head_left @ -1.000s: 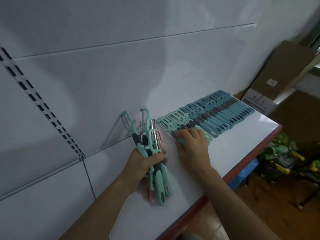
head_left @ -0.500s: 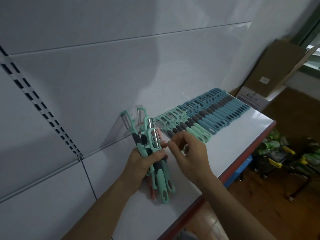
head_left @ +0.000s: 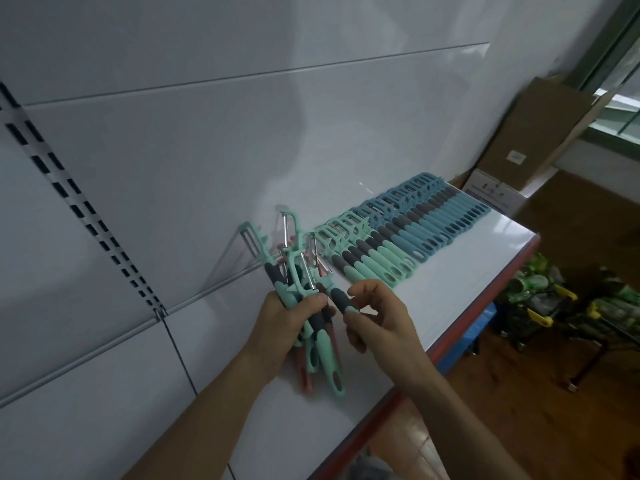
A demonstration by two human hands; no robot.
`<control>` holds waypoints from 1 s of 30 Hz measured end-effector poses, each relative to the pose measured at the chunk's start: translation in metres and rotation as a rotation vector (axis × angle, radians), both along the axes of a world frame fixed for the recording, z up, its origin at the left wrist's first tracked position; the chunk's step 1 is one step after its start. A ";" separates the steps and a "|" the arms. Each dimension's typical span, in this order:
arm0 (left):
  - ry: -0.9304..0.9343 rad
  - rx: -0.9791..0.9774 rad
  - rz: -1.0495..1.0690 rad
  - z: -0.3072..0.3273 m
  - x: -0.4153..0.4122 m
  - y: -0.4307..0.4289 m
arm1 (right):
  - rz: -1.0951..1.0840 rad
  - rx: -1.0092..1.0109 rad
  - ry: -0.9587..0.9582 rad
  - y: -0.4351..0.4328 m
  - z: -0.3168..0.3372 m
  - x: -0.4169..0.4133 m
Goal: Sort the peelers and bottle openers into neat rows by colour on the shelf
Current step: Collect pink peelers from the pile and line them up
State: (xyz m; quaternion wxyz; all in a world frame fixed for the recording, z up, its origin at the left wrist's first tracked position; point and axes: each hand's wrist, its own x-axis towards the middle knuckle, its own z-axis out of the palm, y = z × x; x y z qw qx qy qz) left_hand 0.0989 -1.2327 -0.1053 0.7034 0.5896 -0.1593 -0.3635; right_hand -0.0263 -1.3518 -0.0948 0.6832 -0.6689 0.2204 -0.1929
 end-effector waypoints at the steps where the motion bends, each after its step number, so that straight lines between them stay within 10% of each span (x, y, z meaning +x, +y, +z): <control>1: 0.007 0.005 -0.004 0.000 0.000 0.000 | -0.013 0.016 -0.009 0.002 0.000 0.000; 11: 0.108 -0.072 0.100 0.003 -0.006 -0.002 | -0.395 -0.430 0.053 0.000 0.004 0.009; 30: 0.080 -0.029 0.083 -0.002 0.000 0.014 | -0.212 -1.089 0.141 -0.031 -0.027 0.057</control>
